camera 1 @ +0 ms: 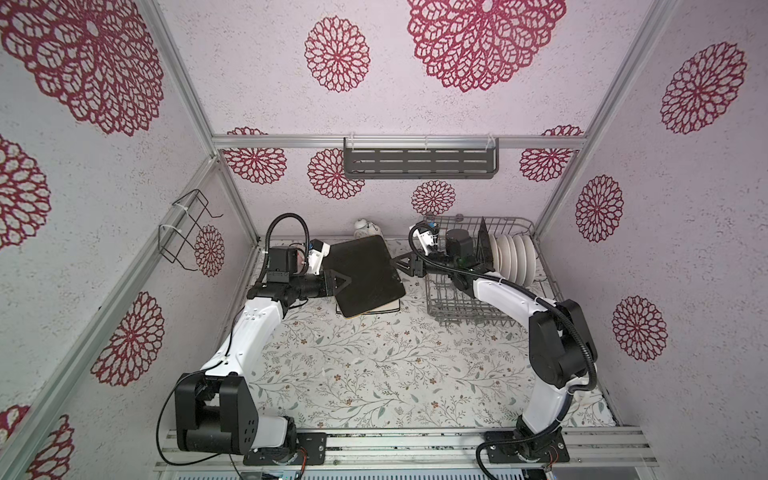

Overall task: Unload the plates from the dish rack
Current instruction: 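Grasp the dark plate's far edge with the right gripper while the left gripper holds it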

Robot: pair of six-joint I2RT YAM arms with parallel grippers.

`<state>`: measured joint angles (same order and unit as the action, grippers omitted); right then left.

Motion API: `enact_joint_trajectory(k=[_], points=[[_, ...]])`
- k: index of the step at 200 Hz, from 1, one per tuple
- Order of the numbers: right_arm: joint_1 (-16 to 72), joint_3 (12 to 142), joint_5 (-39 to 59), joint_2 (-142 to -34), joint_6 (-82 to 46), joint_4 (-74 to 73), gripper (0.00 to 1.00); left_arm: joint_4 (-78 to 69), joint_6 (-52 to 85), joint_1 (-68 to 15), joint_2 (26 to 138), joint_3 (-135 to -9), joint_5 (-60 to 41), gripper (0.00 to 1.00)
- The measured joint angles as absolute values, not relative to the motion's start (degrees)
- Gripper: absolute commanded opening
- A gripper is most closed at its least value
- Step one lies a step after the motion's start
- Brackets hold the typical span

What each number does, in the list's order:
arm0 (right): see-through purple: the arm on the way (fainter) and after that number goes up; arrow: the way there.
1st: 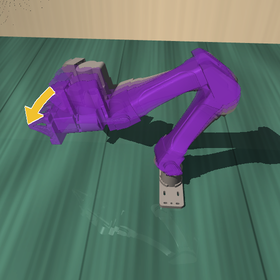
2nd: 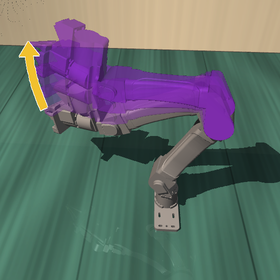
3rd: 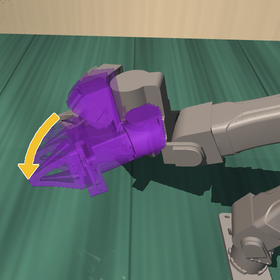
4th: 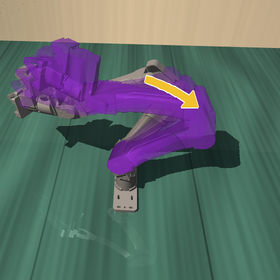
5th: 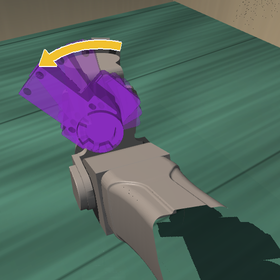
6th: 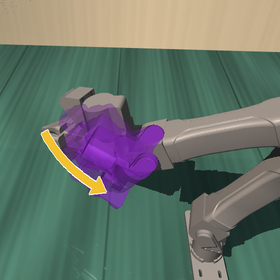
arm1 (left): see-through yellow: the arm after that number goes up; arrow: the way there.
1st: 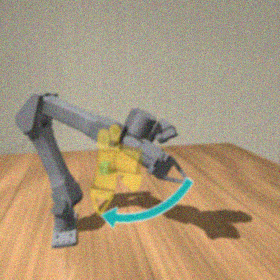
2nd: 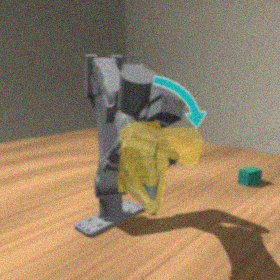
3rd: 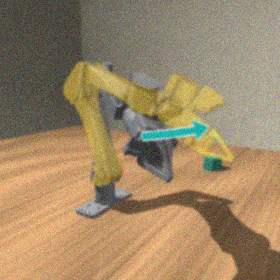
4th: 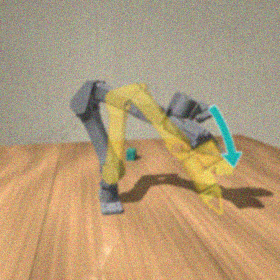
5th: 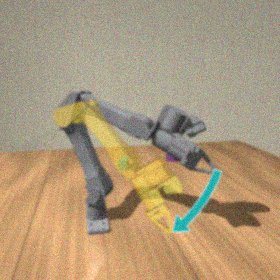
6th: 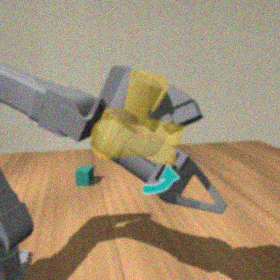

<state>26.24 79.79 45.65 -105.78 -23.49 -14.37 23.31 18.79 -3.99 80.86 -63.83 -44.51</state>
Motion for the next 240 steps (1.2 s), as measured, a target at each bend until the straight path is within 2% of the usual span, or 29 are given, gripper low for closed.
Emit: enact_joint_trajectory(k=[74,240], points=[[26.24,88.12,39.24,-113.06,-18.65,-4.12,0.50,23.55,16.05,-3.99,88.20,-68.20,-44.05,0.00],[25.89,89.43,42.24,-119.52,-19.66,-6.85,0.46,25.52,13.50,-3.99,100.44,-74.61,-44.03,0.00]])
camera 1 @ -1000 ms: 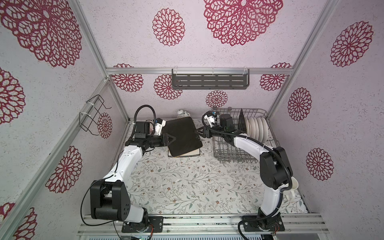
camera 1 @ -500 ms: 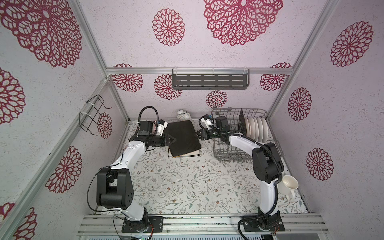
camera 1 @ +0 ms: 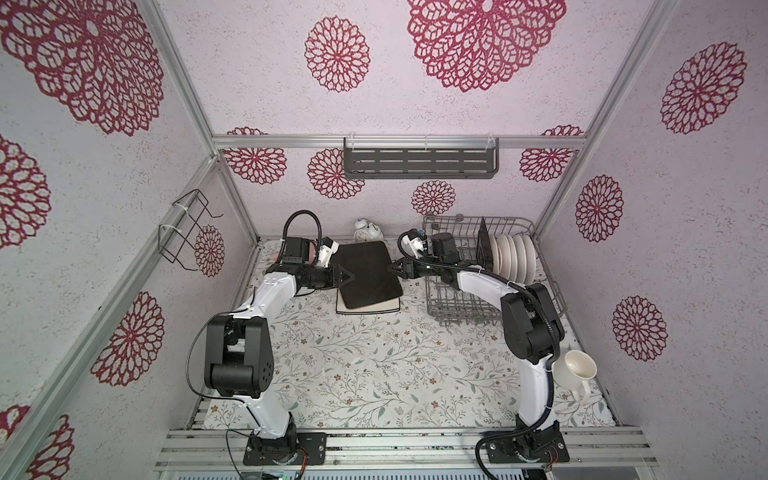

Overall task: Unload the plates from the dish rack
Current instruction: 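Grasp the dark plate's far edge with the right gripper while the left gripper holds it, then lower the dark square plate with both grippers onto the white plate stack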

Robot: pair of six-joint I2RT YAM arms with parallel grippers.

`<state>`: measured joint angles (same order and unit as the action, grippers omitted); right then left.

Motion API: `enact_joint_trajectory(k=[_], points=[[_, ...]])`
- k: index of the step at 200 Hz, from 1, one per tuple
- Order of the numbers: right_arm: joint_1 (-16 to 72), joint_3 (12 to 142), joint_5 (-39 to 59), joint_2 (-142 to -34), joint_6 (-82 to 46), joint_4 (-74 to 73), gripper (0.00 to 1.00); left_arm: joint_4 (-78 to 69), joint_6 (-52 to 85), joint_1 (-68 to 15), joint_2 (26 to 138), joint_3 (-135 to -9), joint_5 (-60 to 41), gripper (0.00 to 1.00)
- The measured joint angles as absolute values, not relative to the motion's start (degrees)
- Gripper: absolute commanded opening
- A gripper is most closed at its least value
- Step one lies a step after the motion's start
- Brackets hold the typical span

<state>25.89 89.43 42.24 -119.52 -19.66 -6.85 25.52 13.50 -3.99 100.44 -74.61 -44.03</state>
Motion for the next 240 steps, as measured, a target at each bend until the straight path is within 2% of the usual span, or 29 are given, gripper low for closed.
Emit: enact_joint_trajectory(k=[82,117,166,240], points=[[25.76,89.41,43.20,-121.14,-20.73,-8.23,0.43,29.02,10.83,-3.97,109.36,-80.55,-44.07,0.00],[25.67,89.41,43.24,-121.19,-21.06,-8.29,0.47,31.68,8.32,-3.53,111.37,-81.52,-44.49,0.00],[25.65,90.39,41.60,-122.17,-20.99,-6.48,0.47,39.38,2.83,-2.90,117.64,-90.76,-45.32,0.00],[25.63,94.67,38.46,-124.86,-19.77,-0.10,0.51,43.59,1.06,-2.42,121.38,-94.45,-45.32,0.00]])
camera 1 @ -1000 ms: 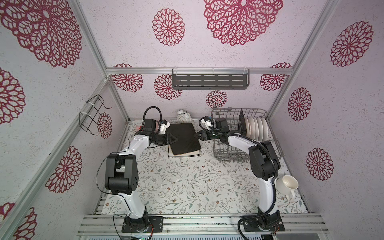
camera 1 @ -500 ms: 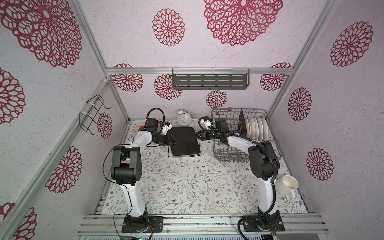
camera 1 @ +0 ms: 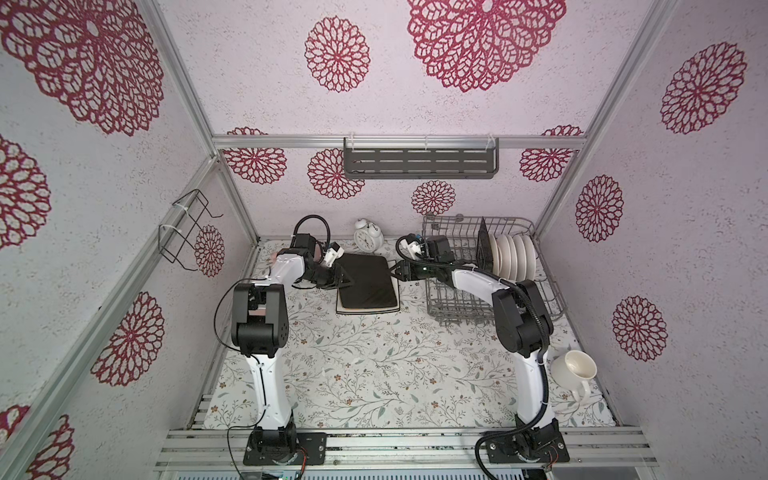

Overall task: Unload the plates from the dish rack
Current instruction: 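Lower the dark square plate with both grippers onto the white plate stack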

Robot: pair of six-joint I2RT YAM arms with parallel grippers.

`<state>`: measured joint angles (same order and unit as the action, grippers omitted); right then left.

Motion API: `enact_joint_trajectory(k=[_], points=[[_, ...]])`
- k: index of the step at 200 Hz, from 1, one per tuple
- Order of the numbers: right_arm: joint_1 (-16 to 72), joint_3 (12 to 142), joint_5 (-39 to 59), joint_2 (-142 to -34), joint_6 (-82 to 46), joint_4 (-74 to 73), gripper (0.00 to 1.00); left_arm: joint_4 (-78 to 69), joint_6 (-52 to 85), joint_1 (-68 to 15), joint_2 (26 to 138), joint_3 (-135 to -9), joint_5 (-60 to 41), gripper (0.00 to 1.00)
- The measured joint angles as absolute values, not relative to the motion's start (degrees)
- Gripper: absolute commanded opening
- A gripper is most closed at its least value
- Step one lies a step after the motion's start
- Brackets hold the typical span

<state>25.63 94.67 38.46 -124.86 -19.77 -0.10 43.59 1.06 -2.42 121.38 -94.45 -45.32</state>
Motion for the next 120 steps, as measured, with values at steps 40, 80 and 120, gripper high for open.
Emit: enact_joint_trajectory(k=[40,80,120], points=[[25.63,96.73,38.11,-126.17,-19.51,1.69,0.51,46.46,0.16,-2.39,123.76,-98.04,-45.41,0.00],[25.65,97.58,37.60,-126.98,-19.51,3.44,0.52,49.17,-0.71,-2.22,125.93,-101.19,-45.58,0.00],[25.65,97.58,37.23,-127.17,-19.33,4.36,0.52,50.28,-0.67,-1.89,127.02,-102.48,-45.80,0.12]])
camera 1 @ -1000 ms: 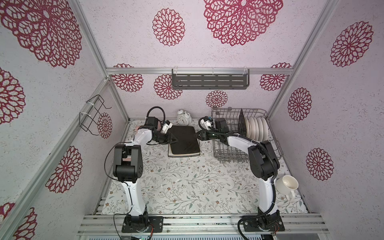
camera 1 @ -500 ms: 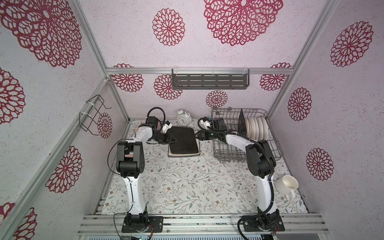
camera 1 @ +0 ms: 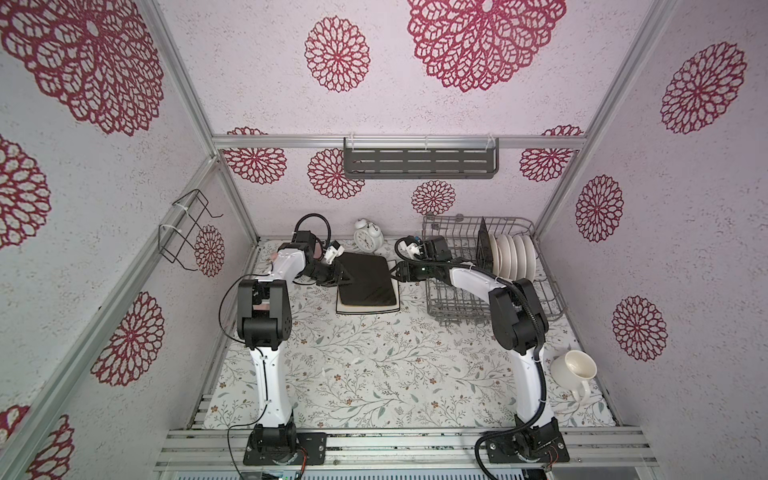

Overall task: Unload the plates from the dish rack
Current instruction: 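Lower the dark square plate with both grippers onto the white plate stack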

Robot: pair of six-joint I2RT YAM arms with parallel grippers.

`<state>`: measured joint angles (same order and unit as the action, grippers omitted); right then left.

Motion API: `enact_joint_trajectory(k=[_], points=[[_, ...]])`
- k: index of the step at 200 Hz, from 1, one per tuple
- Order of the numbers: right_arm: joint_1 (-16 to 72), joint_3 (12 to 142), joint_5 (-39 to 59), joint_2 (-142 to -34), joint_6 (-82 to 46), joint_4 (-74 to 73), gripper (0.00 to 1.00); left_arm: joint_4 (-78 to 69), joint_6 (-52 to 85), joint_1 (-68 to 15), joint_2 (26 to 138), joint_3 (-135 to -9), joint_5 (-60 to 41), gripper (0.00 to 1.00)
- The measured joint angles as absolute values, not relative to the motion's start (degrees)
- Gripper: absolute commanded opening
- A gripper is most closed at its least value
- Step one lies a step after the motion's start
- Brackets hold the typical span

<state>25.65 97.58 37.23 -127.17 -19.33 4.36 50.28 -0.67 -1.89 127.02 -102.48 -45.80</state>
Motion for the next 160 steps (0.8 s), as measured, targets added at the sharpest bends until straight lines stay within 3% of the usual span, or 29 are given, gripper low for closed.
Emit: enact_joint_trajectory(k=[130,160], points=[[25.65,98.65,35.62,-128.81,-19.57,5.06,0.53,53.69,-0.58,-1.17,131.94,-107.24,-43.86,0.37],[25.65,98.65,35.51,-128.81,-19.64,5.02,0.53,54.63,-0.60,-0.99,133.16,-108.22,-41.52,0.38]])
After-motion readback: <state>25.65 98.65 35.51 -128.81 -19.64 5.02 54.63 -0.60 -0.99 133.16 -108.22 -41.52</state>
